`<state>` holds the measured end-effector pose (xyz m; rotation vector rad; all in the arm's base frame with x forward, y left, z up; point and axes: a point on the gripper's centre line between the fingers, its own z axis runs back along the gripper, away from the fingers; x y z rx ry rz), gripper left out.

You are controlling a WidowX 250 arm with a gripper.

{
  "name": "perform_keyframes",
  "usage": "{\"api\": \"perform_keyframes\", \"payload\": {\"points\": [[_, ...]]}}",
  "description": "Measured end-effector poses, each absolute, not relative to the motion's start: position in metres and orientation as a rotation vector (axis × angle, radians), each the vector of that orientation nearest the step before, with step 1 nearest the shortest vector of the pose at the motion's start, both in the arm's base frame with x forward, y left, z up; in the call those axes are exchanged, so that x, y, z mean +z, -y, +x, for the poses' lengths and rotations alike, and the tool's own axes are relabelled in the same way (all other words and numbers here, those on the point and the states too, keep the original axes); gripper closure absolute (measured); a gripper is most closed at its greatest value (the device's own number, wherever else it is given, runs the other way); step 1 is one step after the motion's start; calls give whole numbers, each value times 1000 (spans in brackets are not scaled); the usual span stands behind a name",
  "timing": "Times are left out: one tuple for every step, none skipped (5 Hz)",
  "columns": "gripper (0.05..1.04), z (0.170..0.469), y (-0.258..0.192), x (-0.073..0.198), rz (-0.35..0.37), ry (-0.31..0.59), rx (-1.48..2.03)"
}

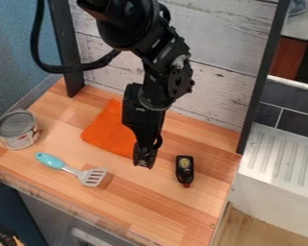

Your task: Move the object to the lower right side of the table

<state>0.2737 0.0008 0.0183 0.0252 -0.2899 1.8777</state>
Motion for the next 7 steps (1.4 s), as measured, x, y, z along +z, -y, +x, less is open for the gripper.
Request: {"api": "perform_keyframes", "payload": {"points": [[83, 271, 0, 12, 47, 275, 1866], [83, 268, 4, 6, 22, 253, 1674], [83, 273, 5, 9, -15, 236, 1481], [83, 280, 7, 4, -128, 237, 1247], [83, 294, 17, 4, -182, 230, 999], [83, 304, 25, -1, -148, 221, 865], [83, 311, 37, -9, -101, 206, 793]]}}
